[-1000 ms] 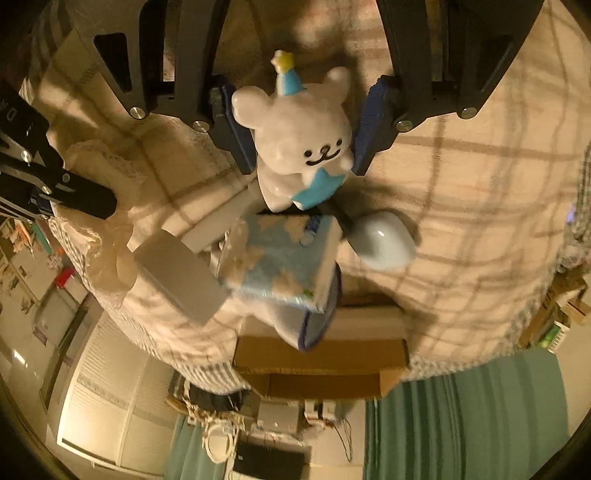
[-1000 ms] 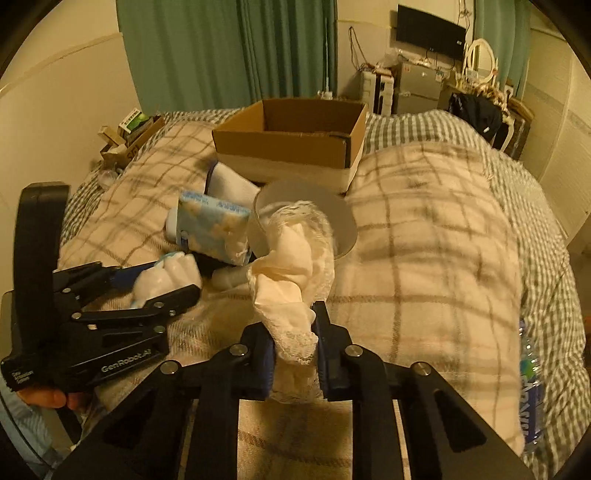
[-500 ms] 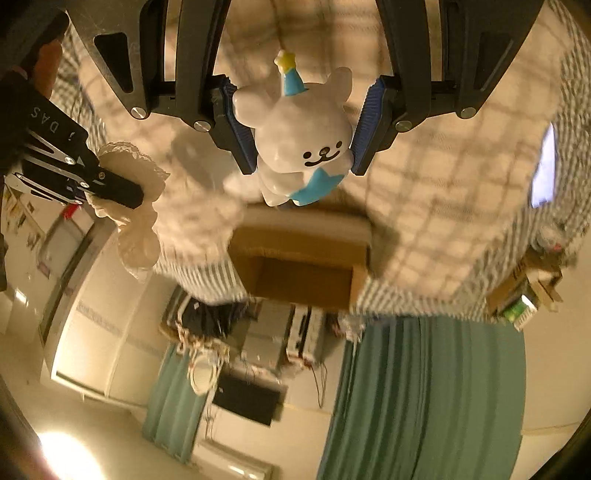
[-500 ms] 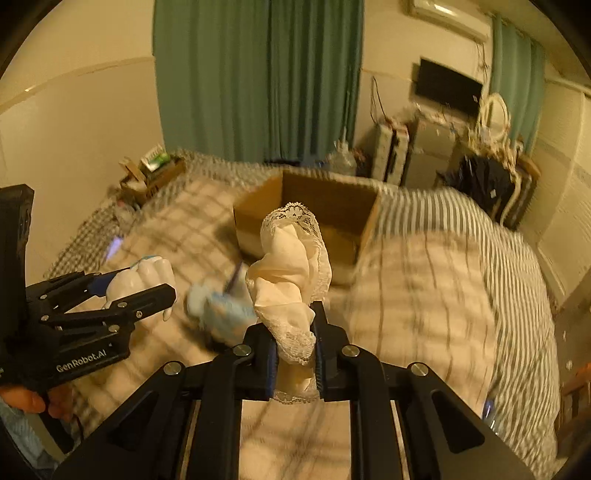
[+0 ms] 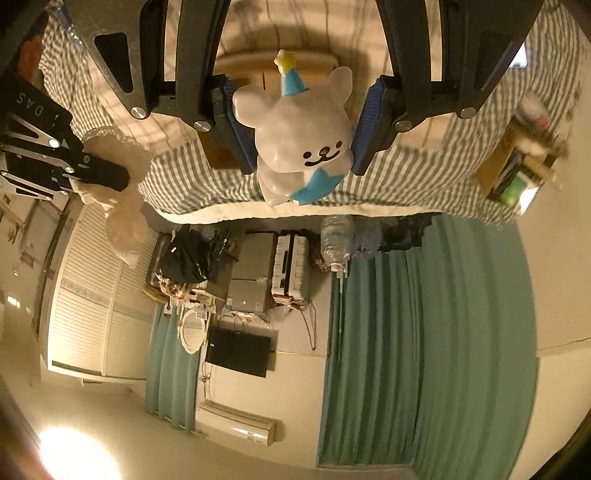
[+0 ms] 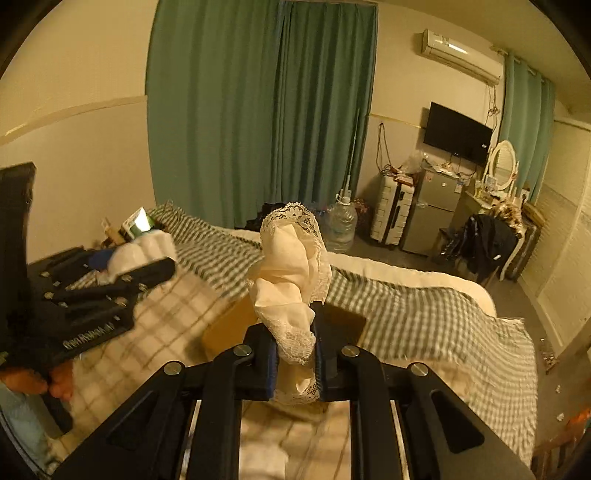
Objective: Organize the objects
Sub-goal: 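Grasp the lace cloth with the right tool while the left tool grasps the plush toy, then move both tools back to the remaining items beside the box, then grasp the tissue pack with the left tool while the right tool grasps the tape roll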
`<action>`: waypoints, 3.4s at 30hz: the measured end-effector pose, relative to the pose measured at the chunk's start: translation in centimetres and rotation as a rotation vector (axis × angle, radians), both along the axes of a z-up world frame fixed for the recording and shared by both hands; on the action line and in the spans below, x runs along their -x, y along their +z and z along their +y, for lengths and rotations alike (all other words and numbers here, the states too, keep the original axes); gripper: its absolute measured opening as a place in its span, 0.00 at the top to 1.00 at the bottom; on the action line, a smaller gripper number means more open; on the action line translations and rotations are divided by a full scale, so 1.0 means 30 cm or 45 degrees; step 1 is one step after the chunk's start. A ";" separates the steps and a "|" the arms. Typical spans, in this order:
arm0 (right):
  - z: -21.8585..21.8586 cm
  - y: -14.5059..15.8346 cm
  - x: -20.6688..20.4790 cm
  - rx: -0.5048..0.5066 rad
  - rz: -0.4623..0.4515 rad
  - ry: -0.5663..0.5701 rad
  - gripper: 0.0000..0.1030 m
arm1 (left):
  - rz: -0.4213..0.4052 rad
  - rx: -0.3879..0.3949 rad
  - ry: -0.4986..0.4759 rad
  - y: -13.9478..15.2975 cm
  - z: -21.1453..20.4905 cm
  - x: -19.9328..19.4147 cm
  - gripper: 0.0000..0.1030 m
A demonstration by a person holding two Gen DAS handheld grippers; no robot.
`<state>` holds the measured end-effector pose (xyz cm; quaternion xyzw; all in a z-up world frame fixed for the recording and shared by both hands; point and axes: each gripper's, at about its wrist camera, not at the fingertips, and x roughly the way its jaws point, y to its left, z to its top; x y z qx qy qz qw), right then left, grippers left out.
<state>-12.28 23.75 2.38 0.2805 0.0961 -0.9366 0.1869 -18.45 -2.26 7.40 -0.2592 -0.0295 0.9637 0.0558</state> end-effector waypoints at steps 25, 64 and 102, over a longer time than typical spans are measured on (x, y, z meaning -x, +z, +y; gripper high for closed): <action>0.132 -0.408 0.406 0.186 -0.297 -0.079 0.38 | -0.245 0.025 -0.070 -0.391 0.097 0.359 0.12; 0.298 -0.492 -0.340 0.105 -0.244 -0.253 0.00 | -0.404 0.176 -0.026 -0.597 0.238 -0.384 0.08; 0.126 -0.674 -0.337 -0.008 -0.509 -0.125 0.90 | -0.381 0.041 -0.019 -0.531 0.063 -0.484 0.53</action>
